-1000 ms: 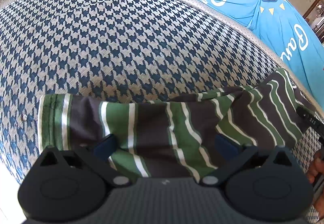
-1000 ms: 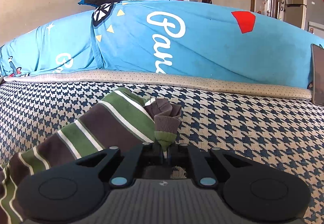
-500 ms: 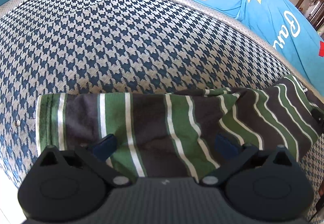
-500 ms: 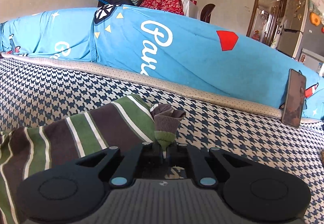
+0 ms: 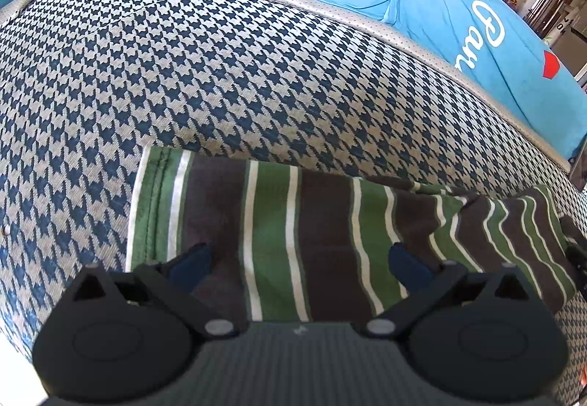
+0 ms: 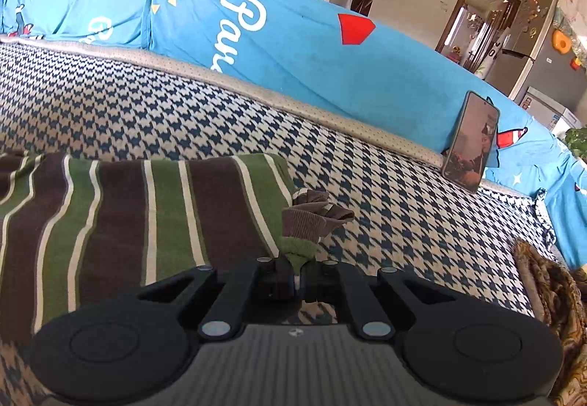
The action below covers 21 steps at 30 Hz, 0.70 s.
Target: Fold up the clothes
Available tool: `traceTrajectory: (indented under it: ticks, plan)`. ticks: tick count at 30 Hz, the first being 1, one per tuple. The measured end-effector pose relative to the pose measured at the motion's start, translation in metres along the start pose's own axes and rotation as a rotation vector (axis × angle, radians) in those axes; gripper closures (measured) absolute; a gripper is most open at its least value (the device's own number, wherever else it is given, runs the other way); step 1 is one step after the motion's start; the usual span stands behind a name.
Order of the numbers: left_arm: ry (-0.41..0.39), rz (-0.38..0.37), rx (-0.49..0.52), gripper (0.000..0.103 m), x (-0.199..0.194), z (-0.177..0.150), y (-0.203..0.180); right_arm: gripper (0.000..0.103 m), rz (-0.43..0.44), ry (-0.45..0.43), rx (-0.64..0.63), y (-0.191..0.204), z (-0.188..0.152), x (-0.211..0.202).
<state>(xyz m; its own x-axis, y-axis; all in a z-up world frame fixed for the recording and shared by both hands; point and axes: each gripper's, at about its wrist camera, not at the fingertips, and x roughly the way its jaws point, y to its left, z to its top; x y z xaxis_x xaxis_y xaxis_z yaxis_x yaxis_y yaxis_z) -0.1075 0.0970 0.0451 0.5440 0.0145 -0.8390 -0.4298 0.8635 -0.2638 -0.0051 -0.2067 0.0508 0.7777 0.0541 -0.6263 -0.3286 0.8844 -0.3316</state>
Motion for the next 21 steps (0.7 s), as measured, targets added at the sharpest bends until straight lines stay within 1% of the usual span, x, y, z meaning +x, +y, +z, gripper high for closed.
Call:
traceTrajectory:
  ticks: [1, 7, 10, 12, 13, 14, 15, 16, 19, 21]
  plan:
    - [-0.001, 0.002, -0.004, 0.000, 0.000, 0.000, 0.001, 0.100, 0.003, 0.017, -0.017, -0.001, -0.005, -0.002]
    - [-0.003, 0.006, -0.032, 0.000, 0.001, 0.003, 0.006, 0.098, 0.092, 0.137, -0.007, -0.012, -0.024, -0.011]
    - [-0.008, 0.005, -0.033, 0.000, 0.000, 0.004, 0.010, 0.097, 0.138, 0.130, 0.016, -0.022, -0.021, -0.022]
    - [-0.016, 0.008, -0.030, 0.000, -0.005, 0.008, 0.020, 0.086, 0.183, 0.123, 0.034, -0.030, -0.017, -0.026]
    - [-0.019, 0.008, -0.030, 0.000, -0.006, 0.010, 0.024, 0.081, 0.180, 0.112, 0.040, -0.035, -0.015, -0.028]
    - [-0.021, 0.007, -0.031, 0.000, -0.006, 0.012, 0.026, 0.069, 0.166, 0.094, 0.046, -0.039, -0.014, -0.030]
    - [-0.021, 0.007, -0.032, 0.000, -0.006, 0.013, 0.028, 0.064, 0.156, 0.082, 0.048, -0.044, -0.013, -0.031]
    - [-0.019, 0.006, -0.035, 0.000, -0.009, 0.015, 0.030, 0.063, 0.164, 0.088, 0.043, -0.049, -0.013, -0.030]
    - [-0.016, -0.003, -0.039, 0.000, -0.026, 0.015, 0.038, 0.063, 0.150, 0.078, 0.082, -0.060, -0.012, -0.032]
    - [-0.013, -0.007, -0.042, 0.000, -0.038, 0.012, 0.043, 0.063, 0.199, 0.043, 0.146, -0.066, -0.008, -0.028]
